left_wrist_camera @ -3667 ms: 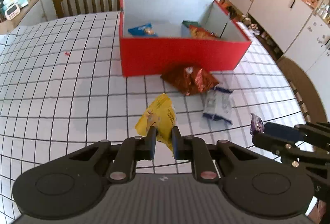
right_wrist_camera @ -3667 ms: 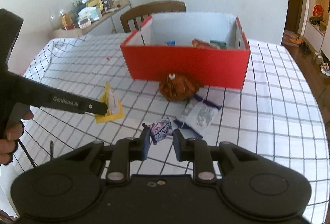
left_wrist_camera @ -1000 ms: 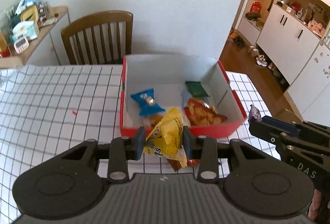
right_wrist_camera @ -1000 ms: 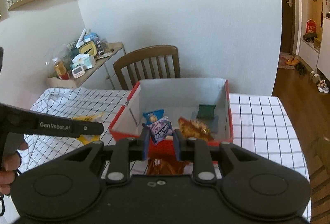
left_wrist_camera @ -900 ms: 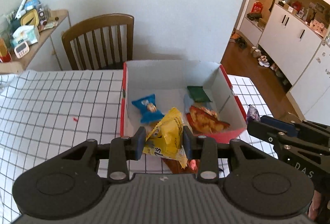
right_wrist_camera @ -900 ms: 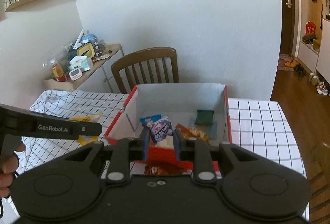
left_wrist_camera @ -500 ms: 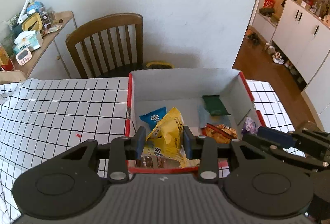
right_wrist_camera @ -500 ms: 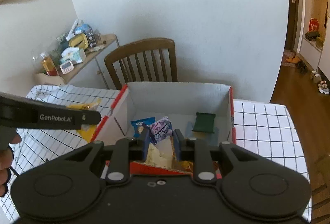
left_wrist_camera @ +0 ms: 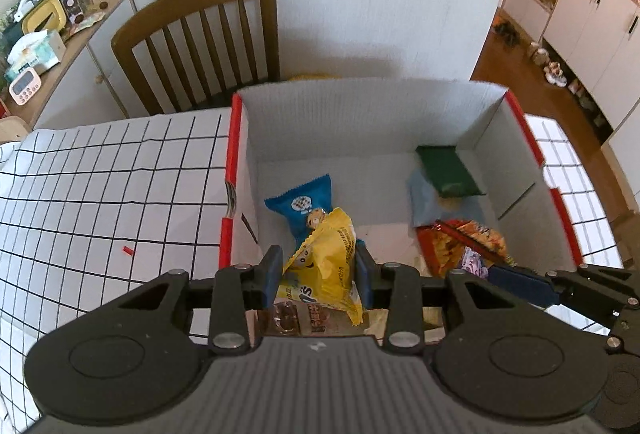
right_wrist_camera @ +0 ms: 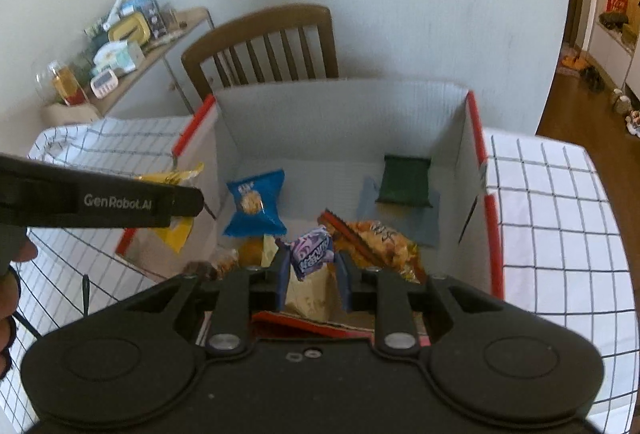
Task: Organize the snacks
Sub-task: 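Carry the yellow bag with the left tool while the right carries the purple candy over the box, then open the left tool releasing the yellow bag while the right releases the purple candy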
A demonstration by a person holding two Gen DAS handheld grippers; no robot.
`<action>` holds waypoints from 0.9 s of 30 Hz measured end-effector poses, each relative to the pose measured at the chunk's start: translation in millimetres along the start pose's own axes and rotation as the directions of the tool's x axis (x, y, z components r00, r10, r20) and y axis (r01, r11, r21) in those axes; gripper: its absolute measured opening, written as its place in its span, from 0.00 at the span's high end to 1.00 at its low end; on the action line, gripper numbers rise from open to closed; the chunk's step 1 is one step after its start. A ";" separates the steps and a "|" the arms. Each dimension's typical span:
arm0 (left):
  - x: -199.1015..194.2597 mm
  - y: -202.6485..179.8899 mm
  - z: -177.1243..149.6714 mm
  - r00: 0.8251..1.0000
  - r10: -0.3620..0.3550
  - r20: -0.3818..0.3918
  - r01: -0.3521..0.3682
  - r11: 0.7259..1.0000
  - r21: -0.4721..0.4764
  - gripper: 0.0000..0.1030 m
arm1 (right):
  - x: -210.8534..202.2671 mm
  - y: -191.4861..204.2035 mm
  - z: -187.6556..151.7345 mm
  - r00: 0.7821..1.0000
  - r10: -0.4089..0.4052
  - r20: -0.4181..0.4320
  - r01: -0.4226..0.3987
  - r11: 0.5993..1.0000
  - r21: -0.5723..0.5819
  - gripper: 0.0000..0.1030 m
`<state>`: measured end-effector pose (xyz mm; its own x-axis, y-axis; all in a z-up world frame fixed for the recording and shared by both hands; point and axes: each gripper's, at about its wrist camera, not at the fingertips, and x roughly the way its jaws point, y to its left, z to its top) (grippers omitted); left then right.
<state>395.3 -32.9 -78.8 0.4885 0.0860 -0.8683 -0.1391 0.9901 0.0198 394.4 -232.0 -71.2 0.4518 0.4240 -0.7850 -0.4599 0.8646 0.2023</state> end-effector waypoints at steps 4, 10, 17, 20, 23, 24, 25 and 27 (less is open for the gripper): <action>16.0 -2.7 -3.5 0.999 0.000 -0.032 0.001 1.000 0.020 0.65 | 8.4 0.0 -4.3 1.000 0.004 -0.027 -0.004 1.000 -0.005 0.77; 31.2 -6.3 -11.8 0.998 0.010 -0.067 -0.007 0.999 0.037 0.64 | 14.8 1.5 -6.3 0.999 -0.003 -0.045 0.002 1.000 -0.013 0.76; 29.8 -6.2 -15.9 0.998 0.006 -0.066 -0.003 0.999 0.033 0.62 | 15.0 1.1 -6.4 0.999 -0.027 -0.043 0.026 1.000 -0.011 0.72; 26.1 -3.8 -16.3 0.998 0.002 -0.059 -0.001 1.000 0.019 0.52 | 12.8 0.6 -6.5 0.999 -0.036 -0.041 0.036 0.999 0.000 0.70; 20.0 -0.9 -17.1 0.999 -0.004 -0.048 0.004 1.000 0.011 0.50 | 8.1 0.3 -7.3 0.999 -0.035 -0.035 0.035 0.999 0.012 0.67; 17.0 0.7 -17.8 0.999 -0.006 -0.044 0.006 1.000 0.006 0.49 | 5.8 0.7 -7.5 0.999 -0.035 -0.031 0.036 0.999 0.012 0.65; 14.6 2.0 -18.2 0.999 -0.008 -0.039 0.008 1.000 0.001 0.49 | 3.7 1.2 -7.8 0.999 -0.036 -0.027 0.037 0.999 0.011 0.64; 9.0 5.1 -19.5 1.000 -0.010 -0.026 0.010 1.000 -0.008 0.47 | -1.4 1.8 -8.3 0.999 -0.041 -0.017 0.041 0.999 0.015 0.56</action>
<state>382.2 -29.3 -96.3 0.4670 0.0734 -0.8812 -0.1415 0.9899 0.0074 386.6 -233.2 -74.6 0.4568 0.3836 -0.8026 -0.4296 0.8852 0.1785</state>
